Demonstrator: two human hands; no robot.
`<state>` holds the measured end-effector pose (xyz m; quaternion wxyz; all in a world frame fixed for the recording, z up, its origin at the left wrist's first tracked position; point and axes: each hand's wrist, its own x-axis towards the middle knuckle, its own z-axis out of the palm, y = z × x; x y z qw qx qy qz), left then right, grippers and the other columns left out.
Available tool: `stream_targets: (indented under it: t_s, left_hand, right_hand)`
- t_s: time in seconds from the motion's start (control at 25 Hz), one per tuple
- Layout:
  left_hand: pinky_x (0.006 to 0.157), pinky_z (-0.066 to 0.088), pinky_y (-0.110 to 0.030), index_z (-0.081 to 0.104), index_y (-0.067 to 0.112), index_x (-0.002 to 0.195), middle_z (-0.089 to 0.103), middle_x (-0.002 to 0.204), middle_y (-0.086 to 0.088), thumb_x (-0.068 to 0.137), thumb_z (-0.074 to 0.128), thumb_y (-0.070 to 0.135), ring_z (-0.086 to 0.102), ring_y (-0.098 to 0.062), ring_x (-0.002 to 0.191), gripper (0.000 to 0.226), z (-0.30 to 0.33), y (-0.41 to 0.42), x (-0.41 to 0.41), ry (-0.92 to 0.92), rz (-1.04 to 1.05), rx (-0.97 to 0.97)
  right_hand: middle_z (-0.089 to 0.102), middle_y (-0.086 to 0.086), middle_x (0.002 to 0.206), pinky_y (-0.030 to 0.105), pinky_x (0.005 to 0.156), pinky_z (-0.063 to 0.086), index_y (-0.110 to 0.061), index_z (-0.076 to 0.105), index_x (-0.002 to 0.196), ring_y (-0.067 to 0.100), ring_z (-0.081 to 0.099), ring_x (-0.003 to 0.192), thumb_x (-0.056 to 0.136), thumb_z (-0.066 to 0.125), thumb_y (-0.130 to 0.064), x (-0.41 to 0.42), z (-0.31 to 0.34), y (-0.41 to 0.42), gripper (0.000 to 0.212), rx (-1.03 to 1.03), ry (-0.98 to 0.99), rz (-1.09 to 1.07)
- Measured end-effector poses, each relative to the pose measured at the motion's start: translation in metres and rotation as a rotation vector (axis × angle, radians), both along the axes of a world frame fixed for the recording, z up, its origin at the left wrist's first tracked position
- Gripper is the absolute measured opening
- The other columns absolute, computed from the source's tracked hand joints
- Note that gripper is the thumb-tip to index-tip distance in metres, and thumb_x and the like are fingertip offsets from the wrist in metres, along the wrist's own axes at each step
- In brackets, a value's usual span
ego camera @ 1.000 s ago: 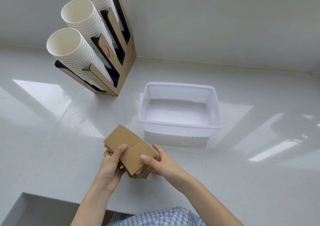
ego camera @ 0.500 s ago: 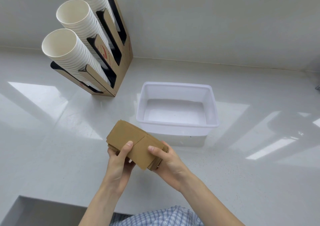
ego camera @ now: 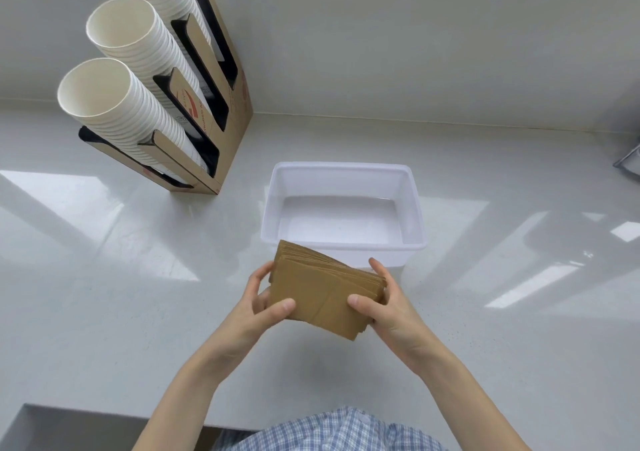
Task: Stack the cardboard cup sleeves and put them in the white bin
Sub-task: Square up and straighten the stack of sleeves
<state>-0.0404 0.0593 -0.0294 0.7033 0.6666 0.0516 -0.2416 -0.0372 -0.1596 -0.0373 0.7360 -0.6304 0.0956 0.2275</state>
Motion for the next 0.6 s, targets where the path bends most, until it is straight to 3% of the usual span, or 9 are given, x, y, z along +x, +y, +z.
stream_targets:
  t_s: [0.16, 0.28, 0.36, 0.44, 0.52, 0.6]
  left_hand:
    - [0.09, 0.044, -0.023, 0.032, 0.04, 0.118, 0.06, 0.12, 0.009, 0.049, 0.074, 0.044, 0.055, -0.01, 0.113, 0.081, -0.001, -0.009, 0.011, -0.059, -0.13, 0.142]
    - [0.091, 0.042, -0.018, 0.032, 0.044, 0.11, 0.048, 0.119, 0.018, 0.052, 0.071, 0.043, 0.049, -0.003, 0.112, 0.069, -0.007, -0.017, 0.017, -0.177, -0.197, 0.295]
    - [0.095, 0.038, -0.016, 0.031, 0.045, 0.106, 0.044, 0.118, 0.024, 0.061, 0.074, 0.031, 0.048, -0.003, 0.11, 0.064, -0.014, -0.021, 0.019, -0.268, -0.207, 0.388]
    - [0.102, 0.036, -0.023, 0.029, 0.042, 0.109, 0.045, 0.12, 0.019, 0.069, 0.073, 0.018, 0.048, -0.009, 0.111, 0.065, -0.022, -0.024, 0.018, -0.322, -0.174, 0.435]
    - [0.105, 0.035, -0.028, 0.024, 0.039, 0.117, 0.043, 0.125, 0.01, 0.066, 0.07, 0.024, 0.045, -0.013, 0.115, 0.071, -0.027, -0.027, 0.016, -0.332, -0.161, 0.462]
    - [0.101, 0.032, -0.021, 0.016, 0.038, 0.128, 0.039, 0.127, 0.008, 0.058, 0.067, 0.035, 0.04, -0.012, 0.117, 0.086, -0.031, -0.032, 0.014, -0.317, -0.196, 0.493]
  right_hand:
    - [0.061, -0.013, 0.105, 0.009, 0.069, 0.051, -0.034, 0.021, 0.139, -0.008, 0.064, 0.086, 0.063, 0.067, -0.02, -0.002, 0.002, -0.02, 0.09, -0.125, -0.083, 0.039]
    - [0.058, -0.015, 0.108, 0.01, 0.072, 0.05, -0.036, 0.022, 0.137, -0.009, 0.062, 0.084, 0.068, 0.066, -0.014, -0.005, -0.001, -0.025, 0.085, -0.195, -0.133, 0.048]
    - [0.055, -0.017, 0.111, 0.006, 0.072, 0.048, -0.036, 0.027, 0.131, -0.014, 0.059, 0.084, 0.075, 0.064, -0.002, -0.007, -0.004, -0.024, 0.075, -0.231, -0.171, 0.055]
    - [0.048, -0.02, 0.119, 0.0, 0.075, 0.044, -0.036, 0.031, 0.125, -0.02, 0.055, 0.088, 0.077, 0.059, 0.005, -0.009, -0.008, -0.022, 0.069, -0.258, -0.192, 0.062]
    - [0.04, -0.023, 0.125, -0.003, 0.078, 0.04, -0.035, 0.027, 0.128, -0.025, 0.05, 0.095, 0.078, 0.056, 0.01, -0.01, -0.013, -0.02, 0.073, -0.268, -0.184, 0.061]
    - [0.031, -0.028, 0.129, -0.008, 0.079, 0.034, -0.034, 0.014, 0.136, -0.033, 0.04, 0.1, 0.079, 0.056, 0.009, -0.011, -0.018, -0.018, 0.083, -0.272, -0.176, 0.063]
